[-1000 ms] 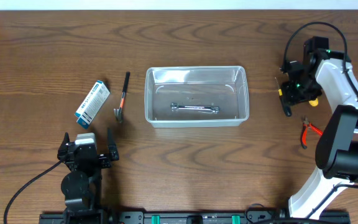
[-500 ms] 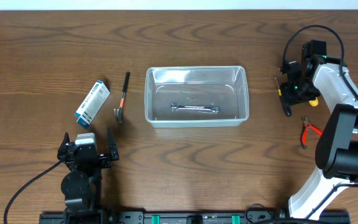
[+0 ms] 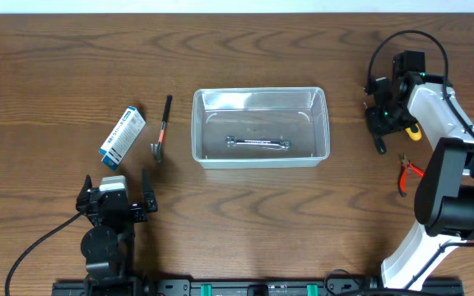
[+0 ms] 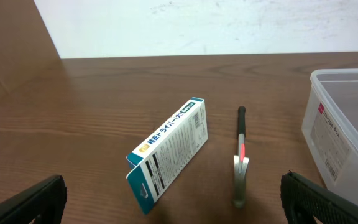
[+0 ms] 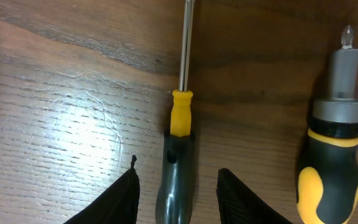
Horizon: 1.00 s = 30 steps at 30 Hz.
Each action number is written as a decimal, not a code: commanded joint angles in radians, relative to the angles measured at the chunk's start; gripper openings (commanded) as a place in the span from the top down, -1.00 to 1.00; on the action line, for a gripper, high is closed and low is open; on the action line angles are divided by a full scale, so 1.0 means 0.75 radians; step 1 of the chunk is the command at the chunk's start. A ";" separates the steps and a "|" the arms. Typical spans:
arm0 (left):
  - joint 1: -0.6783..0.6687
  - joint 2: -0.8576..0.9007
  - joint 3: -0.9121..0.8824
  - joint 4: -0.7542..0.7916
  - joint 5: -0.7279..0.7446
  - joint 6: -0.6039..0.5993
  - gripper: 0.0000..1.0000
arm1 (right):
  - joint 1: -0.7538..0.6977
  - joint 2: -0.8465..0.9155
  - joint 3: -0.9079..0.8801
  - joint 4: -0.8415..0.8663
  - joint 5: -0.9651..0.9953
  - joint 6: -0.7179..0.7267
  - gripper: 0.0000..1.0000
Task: Pack container
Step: 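Lower the right gripper and grasp the screwdriver handle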
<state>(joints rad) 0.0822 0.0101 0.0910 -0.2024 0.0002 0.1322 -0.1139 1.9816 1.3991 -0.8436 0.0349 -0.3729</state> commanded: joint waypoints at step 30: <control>-0.006 -0.008 -0.036 -0.012 0.005 0.013 -0.96 | 0.013 0.001 -0.170 0.149 0.058 0.049 0.14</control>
<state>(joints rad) 0.0822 0.0101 0.0910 -0.2024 0.0006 0.1318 -0.1135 1.9816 1.2762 -0.7383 0.0589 -0.3641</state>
